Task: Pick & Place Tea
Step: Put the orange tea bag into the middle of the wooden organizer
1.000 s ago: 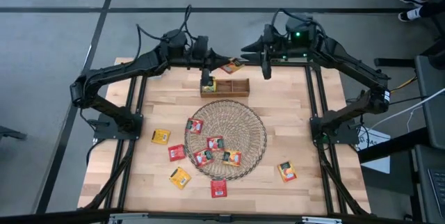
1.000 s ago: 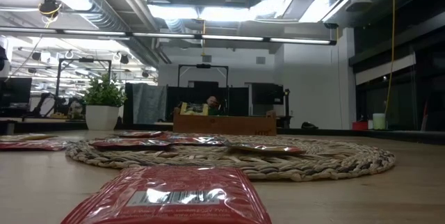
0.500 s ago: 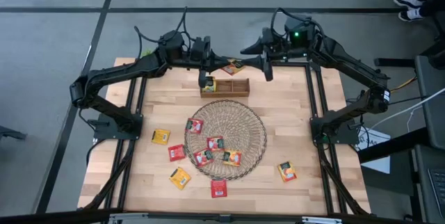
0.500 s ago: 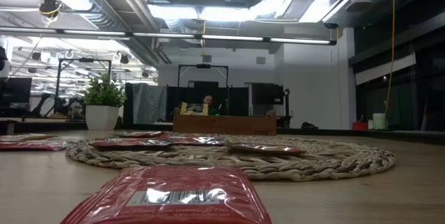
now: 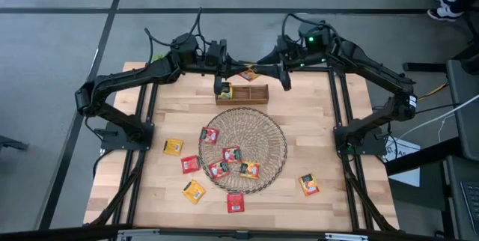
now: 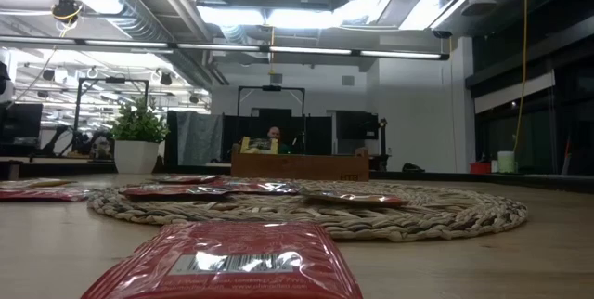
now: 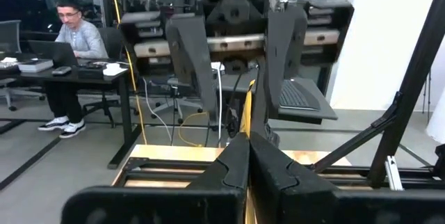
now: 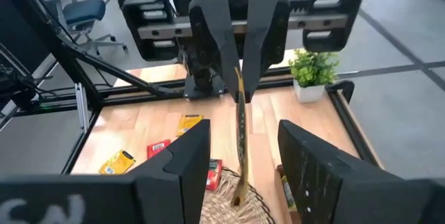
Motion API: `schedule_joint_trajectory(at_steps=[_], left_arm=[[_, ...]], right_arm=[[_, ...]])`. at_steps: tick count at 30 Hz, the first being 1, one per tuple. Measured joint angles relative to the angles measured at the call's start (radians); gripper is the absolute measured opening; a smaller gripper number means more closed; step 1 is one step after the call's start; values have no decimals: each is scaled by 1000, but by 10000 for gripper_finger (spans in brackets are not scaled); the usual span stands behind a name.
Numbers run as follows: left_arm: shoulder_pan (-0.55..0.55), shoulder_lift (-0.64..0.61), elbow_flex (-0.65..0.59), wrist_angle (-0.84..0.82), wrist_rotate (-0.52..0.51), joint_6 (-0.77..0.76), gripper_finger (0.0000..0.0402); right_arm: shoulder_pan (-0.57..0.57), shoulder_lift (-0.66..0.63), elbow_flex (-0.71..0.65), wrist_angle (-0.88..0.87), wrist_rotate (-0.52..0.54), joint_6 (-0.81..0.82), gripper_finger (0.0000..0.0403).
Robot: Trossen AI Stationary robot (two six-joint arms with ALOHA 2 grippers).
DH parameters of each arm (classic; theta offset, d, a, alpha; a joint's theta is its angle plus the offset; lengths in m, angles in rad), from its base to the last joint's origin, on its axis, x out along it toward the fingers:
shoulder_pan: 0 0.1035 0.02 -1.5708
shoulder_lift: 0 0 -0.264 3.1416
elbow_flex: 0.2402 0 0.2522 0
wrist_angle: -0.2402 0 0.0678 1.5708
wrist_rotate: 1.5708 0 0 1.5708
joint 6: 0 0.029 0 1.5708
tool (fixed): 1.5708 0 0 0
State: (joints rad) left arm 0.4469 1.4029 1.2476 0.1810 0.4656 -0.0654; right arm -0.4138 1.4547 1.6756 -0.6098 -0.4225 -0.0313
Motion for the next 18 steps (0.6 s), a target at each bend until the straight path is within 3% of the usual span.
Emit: schedule_joint_trajectory(at_steps=[13, 18], left_arm=[[0, 0, 0, -51, -3, 8, 1], [0, 0, 0, -51, -25, 9, 1]], right_arm=[[11, 29, 0, 1, 2, -22, 167], [11, 29, 0, -3, 2, -26, 130]])
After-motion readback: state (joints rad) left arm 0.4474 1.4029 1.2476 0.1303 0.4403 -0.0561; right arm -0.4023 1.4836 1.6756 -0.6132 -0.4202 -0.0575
